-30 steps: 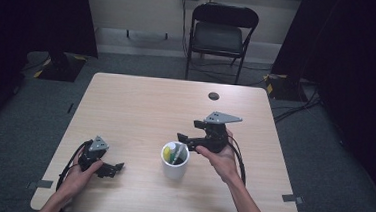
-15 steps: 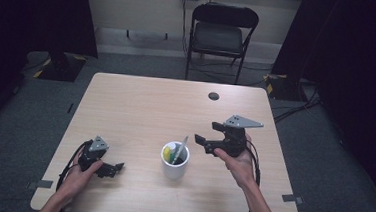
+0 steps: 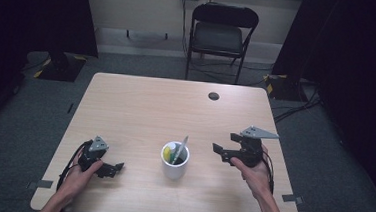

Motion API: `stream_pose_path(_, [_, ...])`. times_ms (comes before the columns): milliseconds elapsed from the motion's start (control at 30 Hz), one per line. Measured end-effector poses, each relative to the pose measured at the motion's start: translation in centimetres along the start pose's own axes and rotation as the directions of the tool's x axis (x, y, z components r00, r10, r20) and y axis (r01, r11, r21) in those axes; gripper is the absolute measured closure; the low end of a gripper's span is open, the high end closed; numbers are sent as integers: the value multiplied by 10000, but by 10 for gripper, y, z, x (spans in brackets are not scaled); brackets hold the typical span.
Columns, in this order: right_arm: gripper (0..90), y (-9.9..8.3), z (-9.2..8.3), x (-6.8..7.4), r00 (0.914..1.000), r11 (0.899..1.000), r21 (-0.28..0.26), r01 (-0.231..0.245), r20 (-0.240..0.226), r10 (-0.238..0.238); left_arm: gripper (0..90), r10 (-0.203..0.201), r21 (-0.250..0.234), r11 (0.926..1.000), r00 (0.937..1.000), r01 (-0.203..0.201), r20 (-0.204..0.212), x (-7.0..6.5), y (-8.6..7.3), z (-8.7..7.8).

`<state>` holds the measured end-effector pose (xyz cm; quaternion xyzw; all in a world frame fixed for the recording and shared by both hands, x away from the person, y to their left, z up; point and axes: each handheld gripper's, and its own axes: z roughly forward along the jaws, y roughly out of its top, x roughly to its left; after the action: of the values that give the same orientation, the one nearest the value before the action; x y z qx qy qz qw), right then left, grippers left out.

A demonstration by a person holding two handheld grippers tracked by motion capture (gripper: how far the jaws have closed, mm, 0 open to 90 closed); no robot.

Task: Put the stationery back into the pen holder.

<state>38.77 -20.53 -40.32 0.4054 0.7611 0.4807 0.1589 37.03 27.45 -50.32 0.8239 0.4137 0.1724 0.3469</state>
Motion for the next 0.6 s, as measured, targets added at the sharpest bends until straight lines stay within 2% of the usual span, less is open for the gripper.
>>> stream_pose_path(133, [154, -12, -4, -11, 9991, 9995, 215, -238, 348, 230, 0, 1, 4, 10000, 10000, -1, 0, 0, 0, 0])
stream_pose_path(167, [155, -20, -5, -19, 9978, 9985, 390, -389, 543, 368, 0, 0, 0, 10000, 10000, 0, -1, 0, 0, 0])
stream_pose_path(233, [155, -27, -5, -24, 9966, 9970, 556, -537, 654, 501, 0, -1, 2, 10000, 10000, 1, 0, 0, 0, 0])
stream_pose_path(333, [162, -38, -6, -32, 9943, 9945, 880, -572, 951, 488, 0, 1, -1, 10000, 10000, -1, 1, 0, 0, 0])
stream_pose_path(533, [173, -60, -7, -45, 9817, 9800, 1861, -699, 1875, 344, 0, -5, -1, 10000, 10000, 5, 3, 0, 0, 0])
stream_pose_path(600, [173, -64, -6, -47, 9799, 9776, 1962, -768, 1959, 377, 0, -3, -1, 10000, 10000, 3, 2, 0, 0, 0])
